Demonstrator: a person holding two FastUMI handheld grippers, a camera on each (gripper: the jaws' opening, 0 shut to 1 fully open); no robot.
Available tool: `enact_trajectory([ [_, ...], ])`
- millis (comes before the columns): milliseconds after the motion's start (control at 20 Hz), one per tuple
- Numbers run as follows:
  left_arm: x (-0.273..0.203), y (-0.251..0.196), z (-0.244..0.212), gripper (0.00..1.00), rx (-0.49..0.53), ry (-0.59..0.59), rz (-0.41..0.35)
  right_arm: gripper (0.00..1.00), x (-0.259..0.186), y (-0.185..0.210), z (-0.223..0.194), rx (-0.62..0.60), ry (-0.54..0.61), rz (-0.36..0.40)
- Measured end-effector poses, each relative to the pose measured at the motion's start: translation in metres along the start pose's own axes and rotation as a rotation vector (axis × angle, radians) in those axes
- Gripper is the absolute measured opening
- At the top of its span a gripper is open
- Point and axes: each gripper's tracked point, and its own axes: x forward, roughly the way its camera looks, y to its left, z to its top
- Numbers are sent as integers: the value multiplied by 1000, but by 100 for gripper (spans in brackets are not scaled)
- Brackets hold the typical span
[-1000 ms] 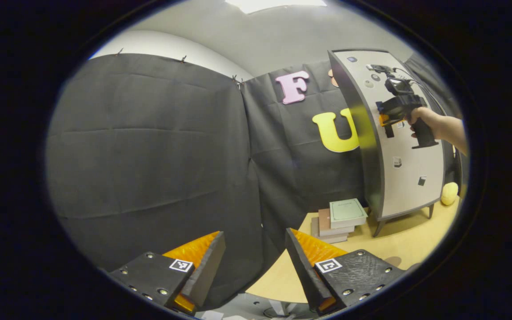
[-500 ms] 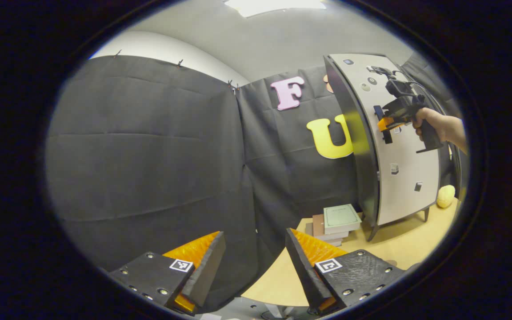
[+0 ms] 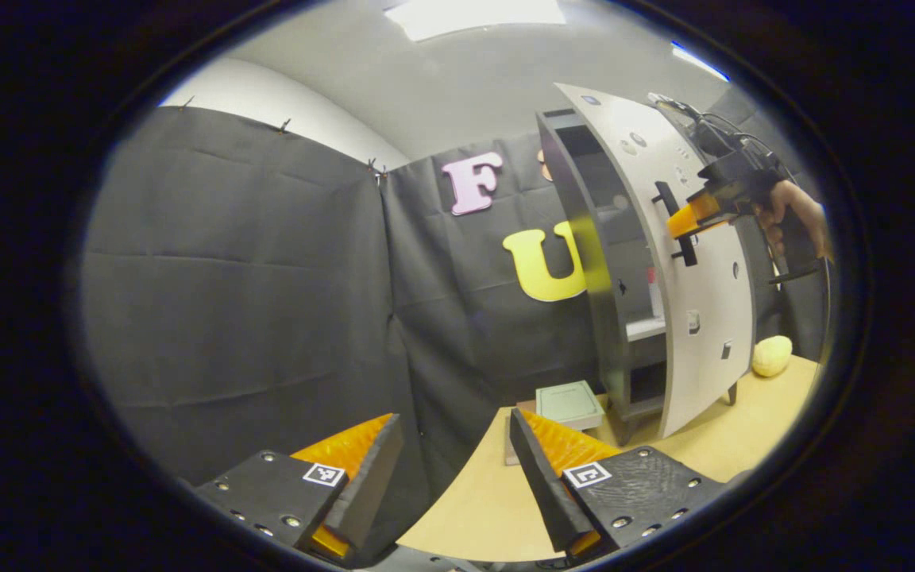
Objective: Open the cabinet door with the right hand, grasp the bottle in the cabinet with the left hand and place it on the coaster, then close the cabinet door with the right hand.
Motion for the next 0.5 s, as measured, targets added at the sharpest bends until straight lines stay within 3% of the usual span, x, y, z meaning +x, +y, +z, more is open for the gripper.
enact_trajectory([
  [50,2,-5,2,82,0,-5,-13,14,-3,-2,-1,-4,3,5],
  [150,5,-14,2,82,1,-6,-34,21,-10,-5,-2,9,1,18],
  [500,20,-66,19,82,-10,-24,-102,14,-30,-24,-5,14,25,87],
])
